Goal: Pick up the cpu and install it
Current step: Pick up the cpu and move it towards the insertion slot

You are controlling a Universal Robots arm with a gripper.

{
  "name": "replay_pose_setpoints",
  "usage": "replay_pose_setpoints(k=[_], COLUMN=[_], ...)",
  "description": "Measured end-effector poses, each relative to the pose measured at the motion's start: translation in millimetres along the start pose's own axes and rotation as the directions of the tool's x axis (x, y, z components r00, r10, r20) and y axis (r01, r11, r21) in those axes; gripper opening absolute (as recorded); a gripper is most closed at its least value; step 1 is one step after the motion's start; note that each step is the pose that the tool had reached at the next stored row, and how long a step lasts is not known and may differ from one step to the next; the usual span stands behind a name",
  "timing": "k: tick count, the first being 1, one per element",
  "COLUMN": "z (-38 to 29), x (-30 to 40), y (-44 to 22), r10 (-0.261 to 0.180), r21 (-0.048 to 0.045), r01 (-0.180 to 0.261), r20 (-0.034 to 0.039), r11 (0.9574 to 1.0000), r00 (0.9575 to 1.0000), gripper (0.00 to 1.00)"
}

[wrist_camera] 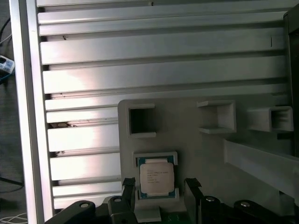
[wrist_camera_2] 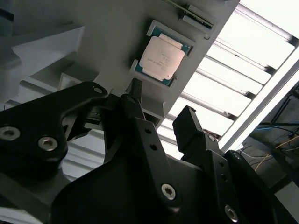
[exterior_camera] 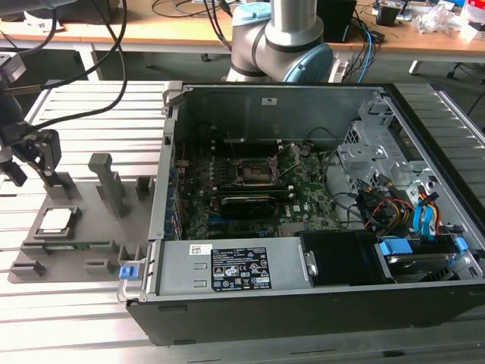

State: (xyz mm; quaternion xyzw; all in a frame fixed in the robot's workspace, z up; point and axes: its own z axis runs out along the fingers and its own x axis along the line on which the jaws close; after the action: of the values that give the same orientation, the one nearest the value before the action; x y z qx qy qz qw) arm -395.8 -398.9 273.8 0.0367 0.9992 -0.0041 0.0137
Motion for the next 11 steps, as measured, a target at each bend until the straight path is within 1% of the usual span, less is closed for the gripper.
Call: replay_pose_setpoints(k=[4, 10, 11], z=[5.1, 9.9, 11.5], x=[0.1, 0.3, 0.3], y=[0.0, 0.1, 0.1], r10=[0.000, 0.000, 0.000], r21=[0.0000, 0.0000, 0.0000], r01=[0.000, 0.000, 0.000], r20=[0.0000, 0.0000, 0.0001], r11=[1.0000, 1.0000, 1.0000], r00=[1.0000, 1.0000, 1.0000], gripper=[0.54, 0.54, 0.54])
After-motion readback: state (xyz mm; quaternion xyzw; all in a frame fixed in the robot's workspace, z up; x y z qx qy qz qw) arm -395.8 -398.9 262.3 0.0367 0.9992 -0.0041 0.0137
